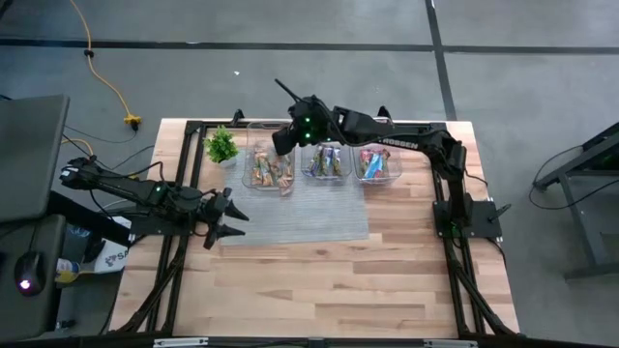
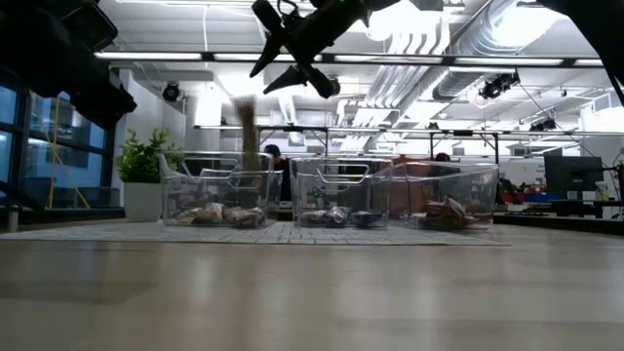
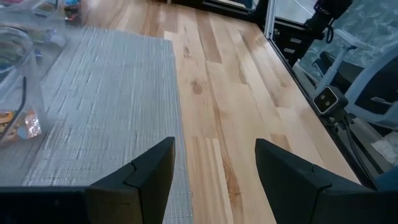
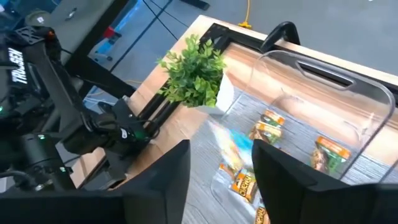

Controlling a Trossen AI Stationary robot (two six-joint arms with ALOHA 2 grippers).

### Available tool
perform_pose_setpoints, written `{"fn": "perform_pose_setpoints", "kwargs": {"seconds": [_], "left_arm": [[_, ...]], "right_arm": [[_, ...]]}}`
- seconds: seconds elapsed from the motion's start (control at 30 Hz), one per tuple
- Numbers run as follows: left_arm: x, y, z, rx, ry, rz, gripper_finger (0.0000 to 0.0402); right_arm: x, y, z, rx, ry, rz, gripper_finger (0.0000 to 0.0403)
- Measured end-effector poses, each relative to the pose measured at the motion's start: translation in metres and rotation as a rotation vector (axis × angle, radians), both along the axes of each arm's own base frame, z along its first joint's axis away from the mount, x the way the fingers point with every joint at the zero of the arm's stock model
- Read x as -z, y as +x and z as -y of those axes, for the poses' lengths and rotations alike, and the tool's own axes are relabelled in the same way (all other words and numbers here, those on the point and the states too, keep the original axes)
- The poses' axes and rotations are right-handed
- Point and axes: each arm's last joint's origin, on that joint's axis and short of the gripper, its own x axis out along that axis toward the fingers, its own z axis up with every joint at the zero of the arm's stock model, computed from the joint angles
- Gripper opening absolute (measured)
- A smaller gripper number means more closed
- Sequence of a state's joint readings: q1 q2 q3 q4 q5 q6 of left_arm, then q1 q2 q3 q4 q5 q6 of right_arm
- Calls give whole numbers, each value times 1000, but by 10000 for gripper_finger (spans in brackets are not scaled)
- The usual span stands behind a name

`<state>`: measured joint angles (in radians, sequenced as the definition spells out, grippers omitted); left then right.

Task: Pick and place Granola Bars by type
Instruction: Put the yellow granola bar into the left transparent bin, then return to Home Position

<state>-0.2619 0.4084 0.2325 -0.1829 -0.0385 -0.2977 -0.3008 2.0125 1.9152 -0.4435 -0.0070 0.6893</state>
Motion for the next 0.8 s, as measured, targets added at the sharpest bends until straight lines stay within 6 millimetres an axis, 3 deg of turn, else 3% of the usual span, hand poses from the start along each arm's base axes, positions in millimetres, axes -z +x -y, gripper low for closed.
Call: {"fn": "perform_pose_setpoints", "kwargs": {"seconds": [0.23,0.47,0.63,0.8], "left_arm": [[-1,0,0,-16,-12,6,216],[-2,1,-2,-62,-7,10,216],[-17,-2,-4,-125,33,28,216],[-30,-17,-12,-226,137,27,216]], "right_arm": [[0,1,-2,-17,-13,-2,184],[-7,8,-16,-103,-53,68,172],[-18,-1,-31,-150,-106,21,122],[-53,-32,-44,-157,-237,-33,28]]}}
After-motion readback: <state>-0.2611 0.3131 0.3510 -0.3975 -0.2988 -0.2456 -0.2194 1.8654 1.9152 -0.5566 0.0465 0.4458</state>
